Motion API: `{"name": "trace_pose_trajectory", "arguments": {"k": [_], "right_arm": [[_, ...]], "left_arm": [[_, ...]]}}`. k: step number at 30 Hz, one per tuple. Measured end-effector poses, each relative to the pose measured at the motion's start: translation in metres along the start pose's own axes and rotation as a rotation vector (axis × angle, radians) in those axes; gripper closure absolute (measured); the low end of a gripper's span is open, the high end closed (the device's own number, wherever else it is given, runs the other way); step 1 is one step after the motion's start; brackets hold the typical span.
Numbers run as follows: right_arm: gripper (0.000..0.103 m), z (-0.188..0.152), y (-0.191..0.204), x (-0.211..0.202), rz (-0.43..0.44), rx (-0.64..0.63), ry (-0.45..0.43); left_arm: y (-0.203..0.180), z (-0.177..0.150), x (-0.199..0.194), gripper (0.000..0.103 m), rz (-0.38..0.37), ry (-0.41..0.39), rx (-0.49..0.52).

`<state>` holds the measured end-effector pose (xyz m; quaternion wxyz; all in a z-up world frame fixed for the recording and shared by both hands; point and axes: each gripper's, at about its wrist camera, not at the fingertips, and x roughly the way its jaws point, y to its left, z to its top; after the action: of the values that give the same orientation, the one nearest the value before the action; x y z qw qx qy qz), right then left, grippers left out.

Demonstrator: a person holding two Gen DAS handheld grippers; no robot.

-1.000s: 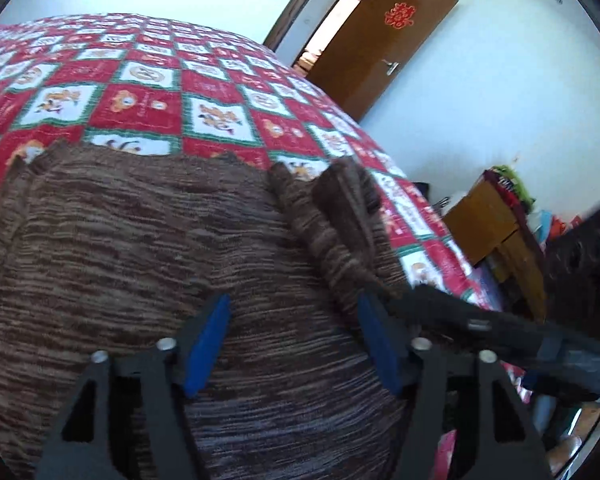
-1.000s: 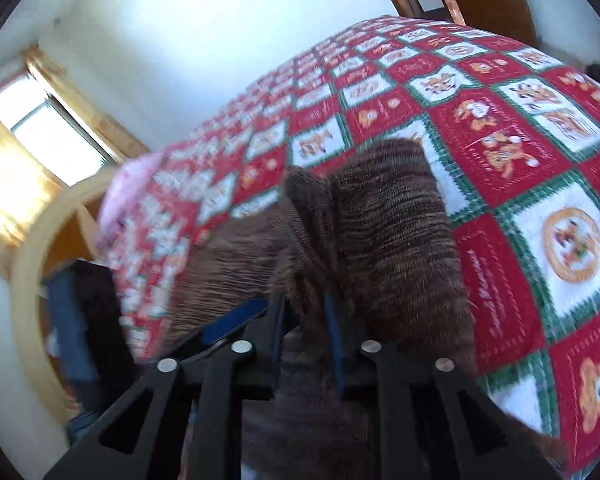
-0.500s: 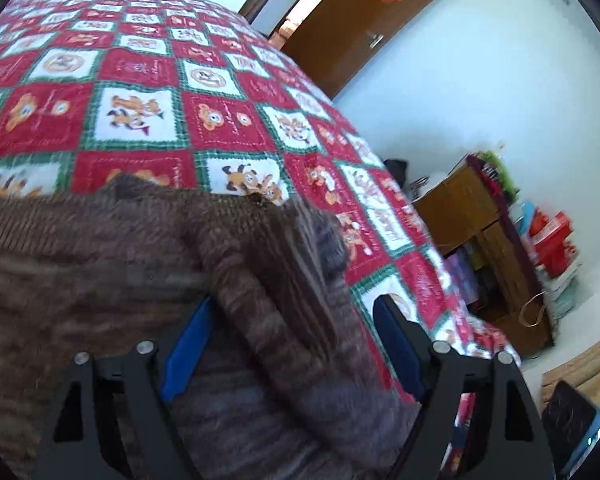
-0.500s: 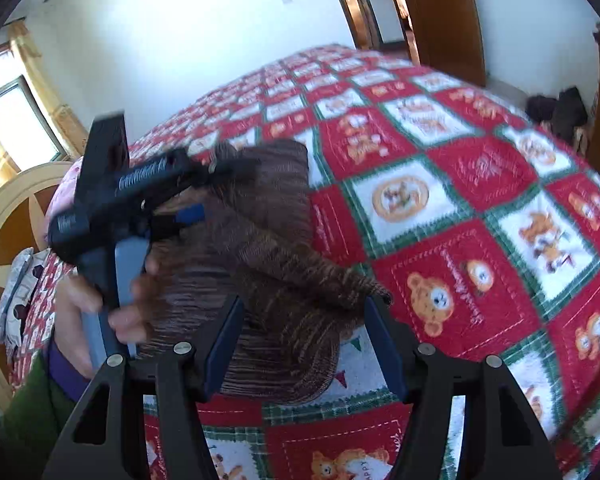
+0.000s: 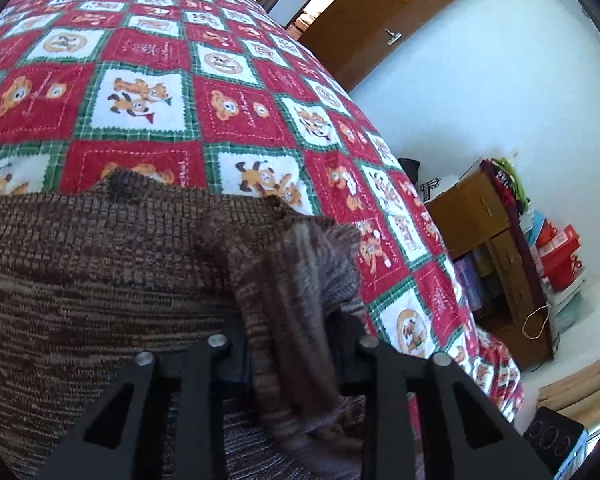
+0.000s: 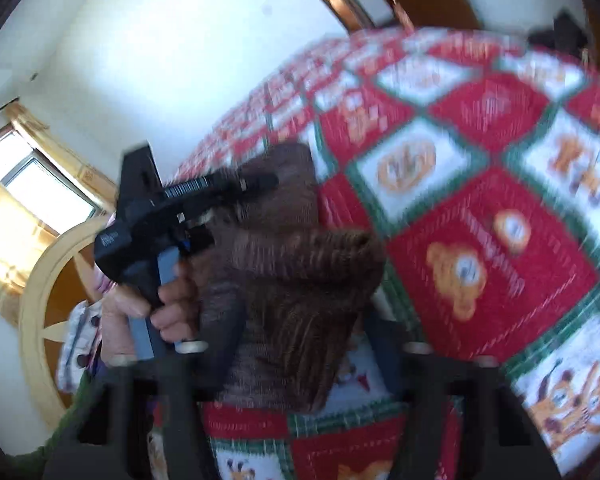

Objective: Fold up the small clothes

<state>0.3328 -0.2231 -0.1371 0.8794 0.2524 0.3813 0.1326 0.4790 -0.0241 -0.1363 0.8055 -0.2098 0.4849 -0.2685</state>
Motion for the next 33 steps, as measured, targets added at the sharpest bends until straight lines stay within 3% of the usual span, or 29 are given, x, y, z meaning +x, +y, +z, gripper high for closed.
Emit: {"name": "trace_pose_trajectory", "arguments": {"k": [5,10,17,24,33], "right_arm": [[0.095,0.001,0.028,-0.001,-0.071,-0.124,-0.012],[0.096,-0.001,0.064,-0.011,-0.069,-0.202,-0.026],[0.096,-0.022,0.123,0.0,0.063,-0.25,0.028],[0.097,-0.038,0.166,0.045,0.176,-0.26,0.122],[0.097,-0.058,0.206,0.094,0.219,-0.314,0.221]], "left_arm": [[-0.01,0.003,-0.008,0.082,0.018,-0.005,0.021],[-0.018,0.012,-0.026,0.082,0.057,-0.025,0.081],[-0.013,0.025,-0.062,0.082,0.188,-0.014,0.209],[0.032,0.032,-0.09,0.085,0.27,0.011,0.225],[0.078,0.027,-0.11,0.085,0.3,0.021,0.245]]}}
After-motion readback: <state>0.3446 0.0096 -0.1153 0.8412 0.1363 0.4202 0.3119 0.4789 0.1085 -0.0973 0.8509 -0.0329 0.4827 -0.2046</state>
